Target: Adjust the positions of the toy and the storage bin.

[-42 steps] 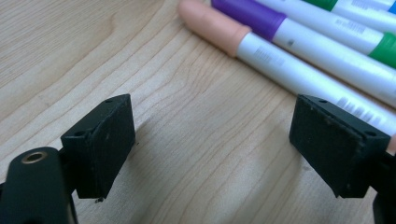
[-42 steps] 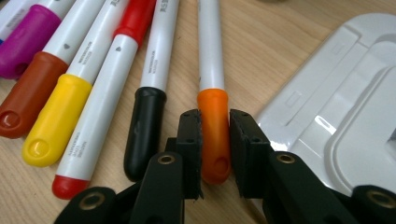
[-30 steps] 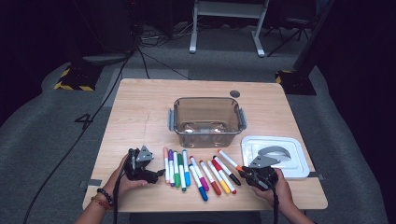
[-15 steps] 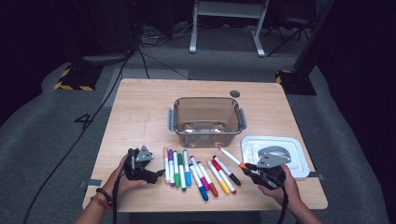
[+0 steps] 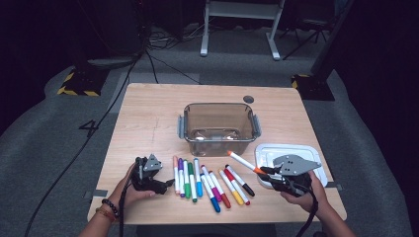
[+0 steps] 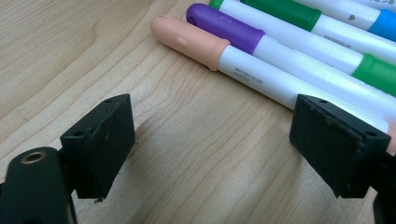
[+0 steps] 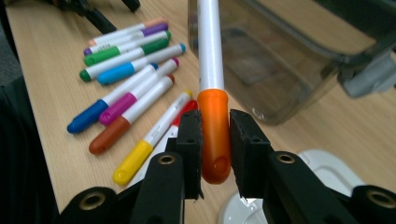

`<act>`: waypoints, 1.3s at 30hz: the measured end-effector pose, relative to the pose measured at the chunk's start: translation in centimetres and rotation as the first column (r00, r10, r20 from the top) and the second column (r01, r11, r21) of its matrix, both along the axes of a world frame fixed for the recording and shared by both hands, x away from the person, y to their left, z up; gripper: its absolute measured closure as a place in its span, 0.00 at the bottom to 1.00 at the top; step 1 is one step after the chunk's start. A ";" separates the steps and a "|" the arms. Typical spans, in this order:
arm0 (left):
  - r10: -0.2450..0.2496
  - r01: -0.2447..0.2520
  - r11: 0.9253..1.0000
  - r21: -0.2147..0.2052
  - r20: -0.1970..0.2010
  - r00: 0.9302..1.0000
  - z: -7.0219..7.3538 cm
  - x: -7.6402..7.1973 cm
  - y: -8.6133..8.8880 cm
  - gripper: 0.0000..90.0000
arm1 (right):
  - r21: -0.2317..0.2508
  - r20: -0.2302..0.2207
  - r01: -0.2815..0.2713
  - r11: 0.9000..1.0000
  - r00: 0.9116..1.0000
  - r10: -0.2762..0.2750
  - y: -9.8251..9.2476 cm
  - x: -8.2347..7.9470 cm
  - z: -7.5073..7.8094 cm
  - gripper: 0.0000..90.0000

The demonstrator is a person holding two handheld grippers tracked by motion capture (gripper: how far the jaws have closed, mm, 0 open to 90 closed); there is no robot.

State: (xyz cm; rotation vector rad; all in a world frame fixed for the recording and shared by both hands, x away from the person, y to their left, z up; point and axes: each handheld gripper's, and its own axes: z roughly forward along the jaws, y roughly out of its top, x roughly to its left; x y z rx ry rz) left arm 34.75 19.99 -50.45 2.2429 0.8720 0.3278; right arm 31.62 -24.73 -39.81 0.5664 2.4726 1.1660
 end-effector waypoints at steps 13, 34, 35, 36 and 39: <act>-0.003 0.003 1.000 0.000 -0.001 1.000 0.0 0.0 0.0 0.16 | 0.022 0.065 -0.083 0.996 0.995 0.082 1.3 2.7 4.4 0.83; -0.004 0.004 1.000 -0.001 -0.003 1.000 0.0 0.0 0.0 0.16 | -0.006 0.080 -0.079 0.997 0.994 0.079 4.1 10.6 7.3 0.83; -0.005 0.005 1.000 -0.001 -0.003 1.000 0.0 0.0 0.0 0.16 | -0.009 0.074 -0.080 0.997 0.994 0.081 4.4 11.1 7.2 0.83; -0.006 0.006 1.000 -0.001 -0.003 1.000 0.0 0.1 0.0 0.16 | -0.014 0.070 -0.082 0.997 0.994 0.083 4.6 11.6 7.2 0.83; -0.007 0.007 1.000 -0.001 -0.001 1.000 0.0 0.1 0.0 0.16 | -0.032 0.052 -0.102 0.994 0.993 0.104 5.4 13.5 6.8 0.83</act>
